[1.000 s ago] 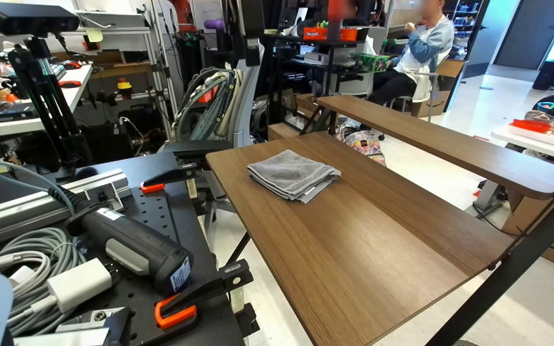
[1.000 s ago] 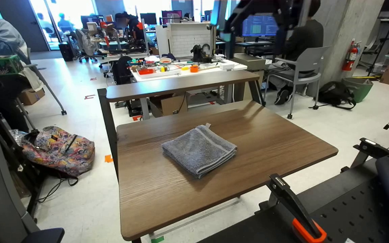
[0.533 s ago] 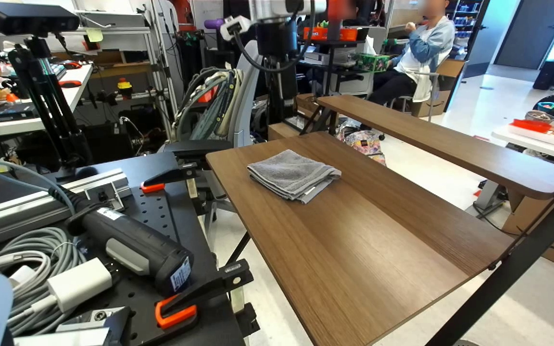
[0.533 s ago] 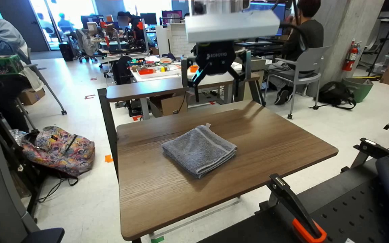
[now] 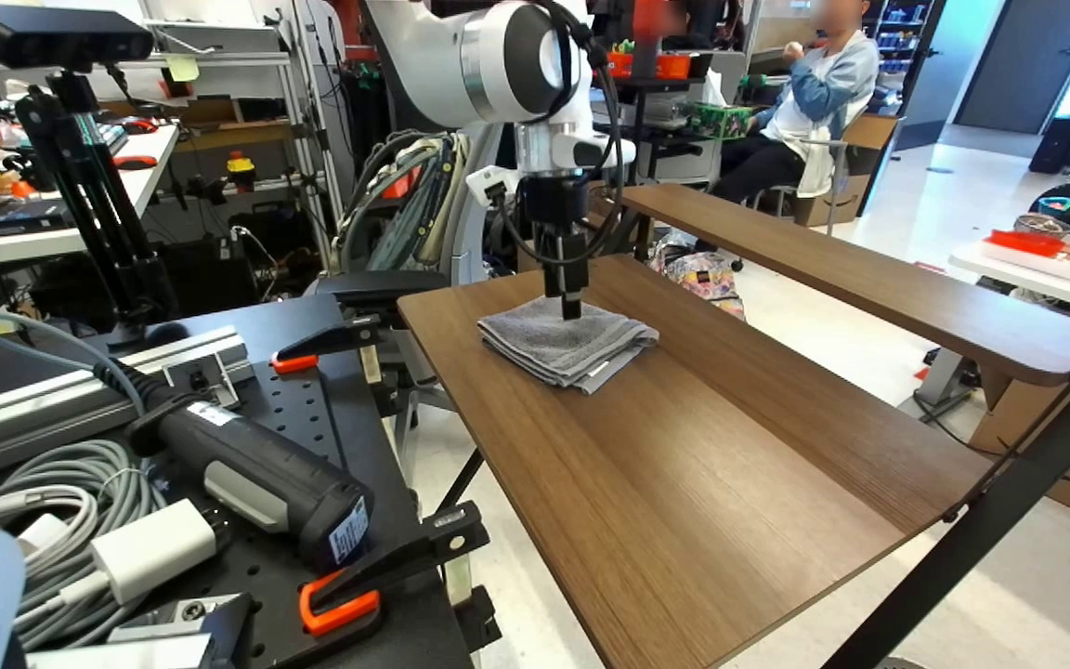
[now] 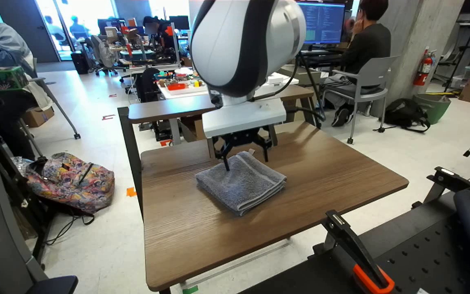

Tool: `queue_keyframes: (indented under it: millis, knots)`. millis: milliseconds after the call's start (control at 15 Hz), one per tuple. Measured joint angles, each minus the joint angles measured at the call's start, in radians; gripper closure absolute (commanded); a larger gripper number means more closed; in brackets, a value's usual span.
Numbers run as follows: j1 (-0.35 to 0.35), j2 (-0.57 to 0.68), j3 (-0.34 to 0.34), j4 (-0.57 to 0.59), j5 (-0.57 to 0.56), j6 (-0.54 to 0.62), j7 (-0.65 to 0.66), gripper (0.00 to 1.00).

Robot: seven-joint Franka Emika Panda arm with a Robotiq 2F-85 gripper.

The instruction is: Move the towel

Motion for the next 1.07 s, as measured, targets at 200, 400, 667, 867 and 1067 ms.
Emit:
queue_keyframes:
  millis: [200,400,667,867,1067]
  knots:
    - [0.016,0.066,0.0,0.063,0.018,-0.006,-0.017,0.0]
    - [0.025,0.105,0.0,0.114,0.055,-0.025,-0.055,0.0]
    - [0.024,0.145,0.0,0.174,0.109,-0.067,-0.114,0.0]
    - [0.015,0.169,0.0,0.211,0.147,-0.097,-0.155,0.0]
    - [-0.005,0.185,0.0,0.243,0.174,-0.128,-0.188,0.0]
